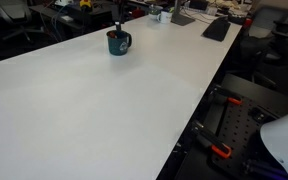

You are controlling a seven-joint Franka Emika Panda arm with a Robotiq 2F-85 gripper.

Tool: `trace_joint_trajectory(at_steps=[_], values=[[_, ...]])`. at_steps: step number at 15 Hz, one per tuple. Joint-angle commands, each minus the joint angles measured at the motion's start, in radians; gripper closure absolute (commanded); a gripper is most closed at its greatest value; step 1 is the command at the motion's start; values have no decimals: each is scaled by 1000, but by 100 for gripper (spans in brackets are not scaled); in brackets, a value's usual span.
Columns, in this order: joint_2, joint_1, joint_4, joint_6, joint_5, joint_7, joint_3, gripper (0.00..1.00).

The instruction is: Remove the marker from the cup and put it on the table

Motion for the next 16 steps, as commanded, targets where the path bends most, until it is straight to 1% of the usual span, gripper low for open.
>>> trace_joint_trajectory(at_steps=[1, 4, 7, 12, 16], values=[[13, -28, -25, 11, -32, -178, 36, 0], [33, -27, -24, 10, -30, -270, 37, 0], [33, -19, -28, 9, -26, -311, 33, 0], [13, 1, -37, 24, -23, -285, 25, 0], [6, 29, -13, 41, -24, -267, 30, 0]])
